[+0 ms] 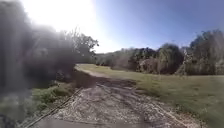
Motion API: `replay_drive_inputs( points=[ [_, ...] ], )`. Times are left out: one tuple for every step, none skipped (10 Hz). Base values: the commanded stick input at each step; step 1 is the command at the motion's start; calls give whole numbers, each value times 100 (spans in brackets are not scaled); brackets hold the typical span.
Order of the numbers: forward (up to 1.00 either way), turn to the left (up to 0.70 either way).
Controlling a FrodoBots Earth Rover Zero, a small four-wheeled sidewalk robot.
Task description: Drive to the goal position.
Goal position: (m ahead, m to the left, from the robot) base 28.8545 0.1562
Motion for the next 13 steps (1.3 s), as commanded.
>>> replay_drive_inputs(
  points=[
    [50,0],
    [50,0],
    [50,0],
    [50,0],
    [50,0],
    [50,0],
    [50,0],
    [50,0],
    [50,0],
    [50,0],
    [50,0],
    [50,0],
    [50,0]
  ],
)
